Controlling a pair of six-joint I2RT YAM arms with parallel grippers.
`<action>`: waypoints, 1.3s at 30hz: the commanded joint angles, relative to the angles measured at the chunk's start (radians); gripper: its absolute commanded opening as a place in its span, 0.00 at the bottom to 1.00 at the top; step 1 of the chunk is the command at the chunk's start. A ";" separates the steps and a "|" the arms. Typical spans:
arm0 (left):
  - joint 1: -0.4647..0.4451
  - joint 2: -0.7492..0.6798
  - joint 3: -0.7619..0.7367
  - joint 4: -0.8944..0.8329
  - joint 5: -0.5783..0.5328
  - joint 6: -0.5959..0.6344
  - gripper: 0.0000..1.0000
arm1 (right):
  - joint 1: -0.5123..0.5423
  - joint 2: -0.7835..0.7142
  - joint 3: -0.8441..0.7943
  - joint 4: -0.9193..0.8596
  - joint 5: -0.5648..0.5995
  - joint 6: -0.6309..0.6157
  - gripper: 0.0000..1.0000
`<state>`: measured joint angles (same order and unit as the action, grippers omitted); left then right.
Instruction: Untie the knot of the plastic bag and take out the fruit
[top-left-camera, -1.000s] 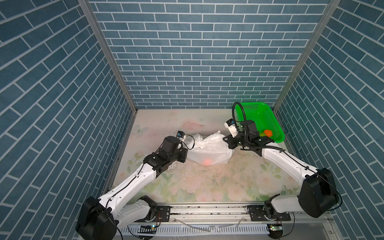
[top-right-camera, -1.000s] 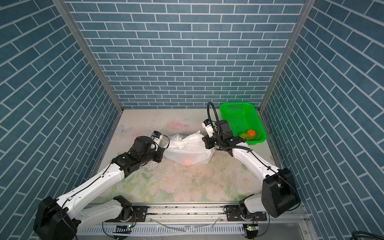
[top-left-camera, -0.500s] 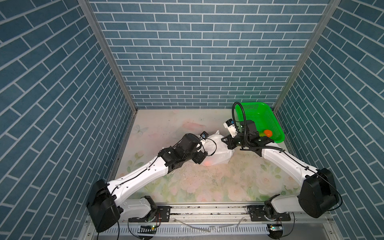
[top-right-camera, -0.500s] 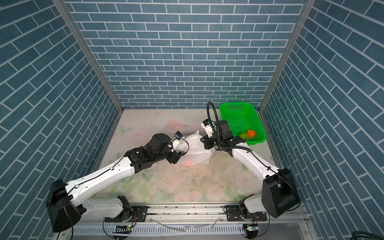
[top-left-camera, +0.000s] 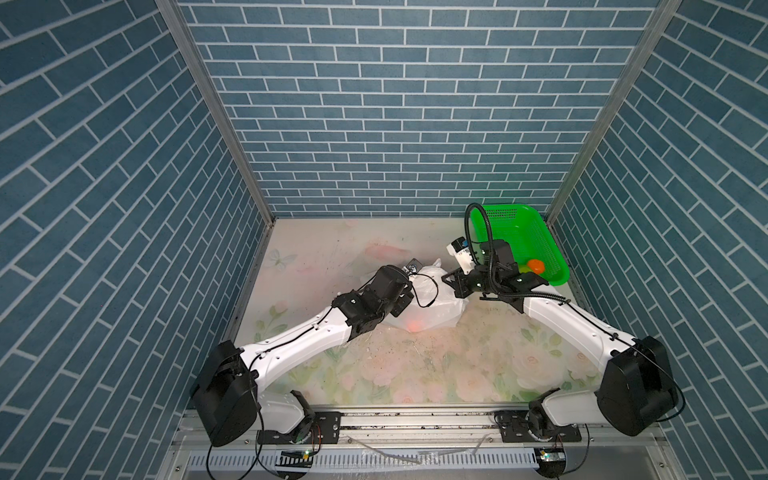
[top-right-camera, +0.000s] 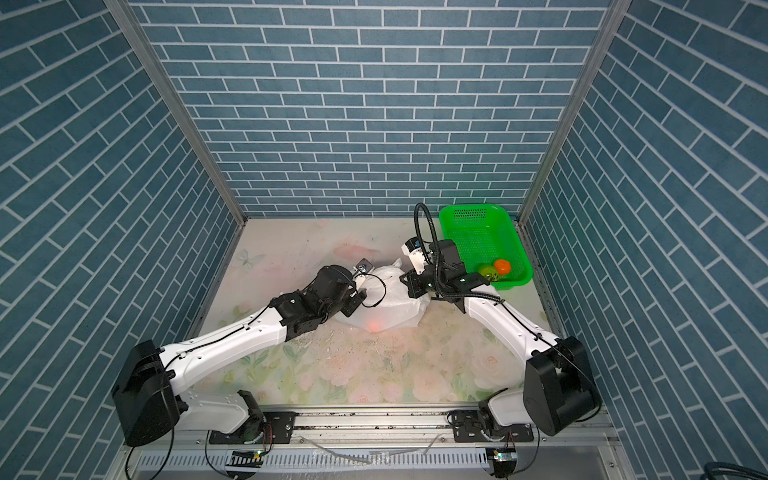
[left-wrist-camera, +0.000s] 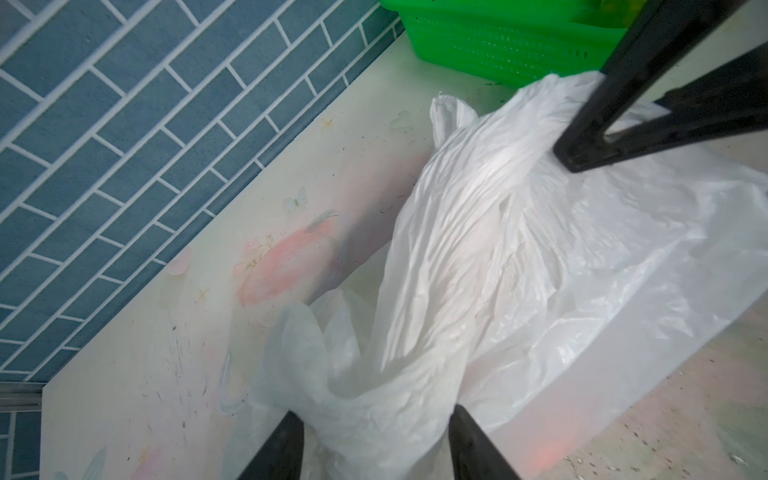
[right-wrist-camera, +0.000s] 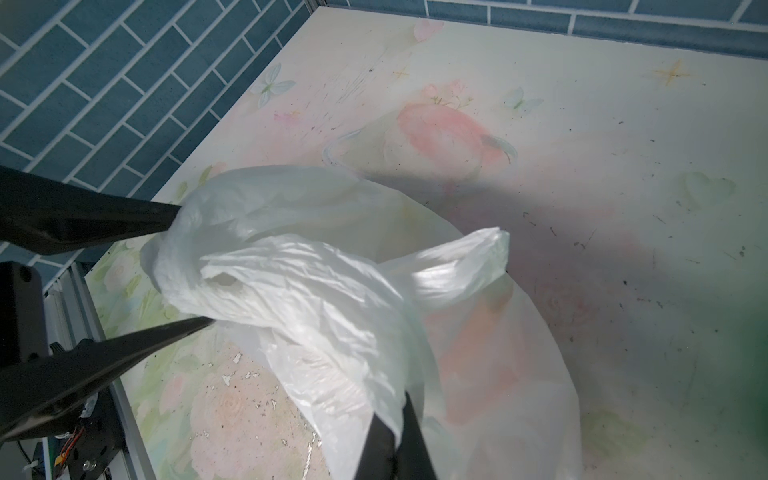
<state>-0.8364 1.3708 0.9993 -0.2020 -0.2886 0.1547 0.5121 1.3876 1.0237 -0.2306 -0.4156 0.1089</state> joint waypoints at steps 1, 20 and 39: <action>0.004 0.016 -0.002 0.037 -0.041 0.026 0.49 | 0.007 -0.031 0.017 0.022 -0.018 0.022 0.00; 0.163 -0.270 -0.176 0.042 0.218 -0.043 0.00 | -0.038 -0.044 -0.015 -0.009 0.088 0.075 0.00; 0.270 -0.367 -0.279 0.206 0.538 -0.241 0.00 | -0.055 -0.156 0.000 -0.077 0.014 0.024 0.67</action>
<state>-0.5690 0.9958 0.7071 -0.0414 0.2024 -0.0647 0.4431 1.2598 0.9779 -0.2726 -0.3824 0.2016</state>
